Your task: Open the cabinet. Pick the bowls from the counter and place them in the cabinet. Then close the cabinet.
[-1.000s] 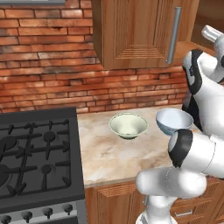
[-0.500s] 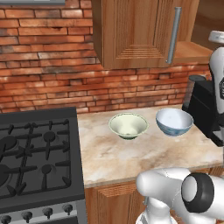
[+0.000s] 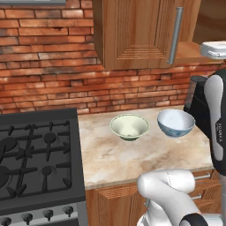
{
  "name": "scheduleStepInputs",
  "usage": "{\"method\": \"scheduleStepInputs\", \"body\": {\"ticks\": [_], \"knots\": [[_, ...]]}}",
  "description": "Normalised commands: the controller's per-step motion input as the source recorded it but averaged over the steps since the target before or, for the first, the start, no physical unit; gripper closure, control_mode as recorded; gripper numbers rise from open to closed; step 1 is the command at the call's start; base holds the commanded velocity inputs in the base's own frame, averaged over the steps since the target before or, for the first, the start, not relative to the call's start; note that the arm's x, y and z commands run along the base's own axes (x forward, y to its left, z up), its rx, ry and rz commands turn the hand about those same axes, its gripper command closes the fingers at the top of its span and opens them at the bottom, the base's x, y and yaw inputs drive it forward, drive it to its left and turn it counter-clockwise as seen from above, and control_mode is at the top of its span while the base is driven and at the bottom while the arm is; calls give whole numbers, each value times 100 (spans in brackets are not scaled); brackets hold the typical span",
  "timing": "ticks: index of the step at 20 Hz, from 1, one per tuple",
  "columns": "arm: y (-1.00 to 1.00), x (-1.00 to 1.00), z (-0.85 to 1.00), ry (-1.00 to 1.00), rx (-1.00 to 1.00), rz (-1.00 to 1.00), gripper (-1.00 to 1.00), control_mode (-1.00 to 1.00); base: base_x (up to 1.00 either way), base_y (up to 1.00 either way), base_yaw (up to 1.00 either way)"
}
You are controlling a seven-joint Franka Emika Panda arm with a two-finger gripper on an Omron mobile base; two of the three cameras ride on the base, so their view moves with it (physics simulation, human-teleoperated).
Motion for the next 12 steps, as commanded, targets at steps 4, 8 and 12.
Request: {"method": "scheduleStepInputs", "body": {"ticks": [4,8,12], "knots": [[78,3,-28,-2,6,0,-100,-100,0,0,0],[26,1,-19,0,13,0,-100,-100,0,0,0],[-4,0,-6,-1,11,0,-100,-100,0,0,0]]}}
